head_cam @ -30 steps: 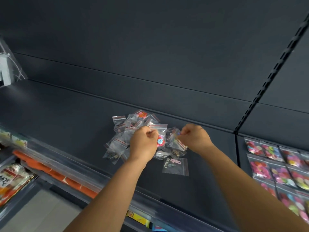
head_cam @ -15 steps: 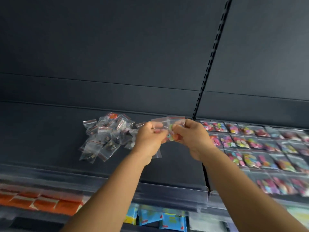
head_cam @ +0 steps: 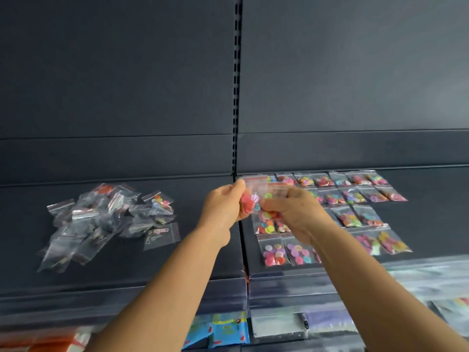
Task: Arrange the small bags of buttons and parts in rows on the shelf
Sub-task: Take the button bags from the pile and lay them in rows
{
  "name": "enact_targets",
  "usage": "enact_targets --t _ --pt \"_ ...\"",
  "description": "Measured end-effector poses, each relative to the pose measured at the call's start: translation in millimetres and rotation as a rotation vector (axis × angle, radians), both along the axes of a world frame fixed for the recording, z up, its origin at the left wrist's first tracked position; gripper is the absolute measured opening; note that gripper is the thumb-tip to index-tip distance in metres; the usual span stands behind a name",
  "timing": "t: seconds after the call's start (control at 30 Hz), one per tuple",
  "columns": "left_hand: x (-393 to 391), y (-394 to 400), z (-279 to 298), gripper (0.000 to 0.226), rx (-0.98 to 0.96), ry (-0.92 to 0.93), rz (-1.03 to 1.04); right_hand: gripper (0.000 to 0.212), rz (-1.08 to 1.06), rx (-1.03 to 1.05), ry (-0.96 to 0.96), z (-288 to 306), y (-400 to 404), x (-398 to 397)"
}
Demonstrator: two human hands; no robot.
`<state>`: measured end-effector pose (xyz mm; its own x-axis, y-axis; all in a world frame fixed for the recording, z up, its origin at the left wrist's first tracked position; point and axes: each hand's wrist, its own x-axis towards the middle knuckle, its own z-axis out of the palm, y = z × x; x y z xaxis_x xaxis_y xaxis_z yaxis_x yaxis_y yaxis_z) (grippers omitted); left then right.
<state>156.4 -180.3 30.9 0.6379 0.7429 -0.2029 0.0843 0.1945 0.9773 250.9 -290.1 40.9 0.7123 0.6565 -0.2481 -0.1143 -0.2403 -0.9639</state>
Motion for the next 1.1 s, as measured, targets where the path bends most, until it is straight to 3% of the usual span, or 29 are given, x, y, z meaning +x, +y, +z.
enact_targets --t 0.23,0.43,0.6,0.87,1.1 --pt "82 -71 -2 0.018 0.201 0.066 -0.103 0.006 -0.067 0.050 -0.008 -6 -69 88" --pt "162 -137 -13 0.015 0.214 0.132 -0.079 0.026 -0.095 0.019 -0.088 -17 -136 175" --pt "217 -179 -24 0.008 0.399 0.229 -0.073 0.014 -0.189 -0.061 -0.274 -27 -185 230" --pt "273 -219 -49 0.023 0.674 0.432 -0.116 0.004 -0.253 -0.239 -0.390 -62 -216 282" --pt "278 -227 -52 0.041 1.068 0.599 -0.116 0.041 -0.104 -0.455 -0.671 -77 -221 287"
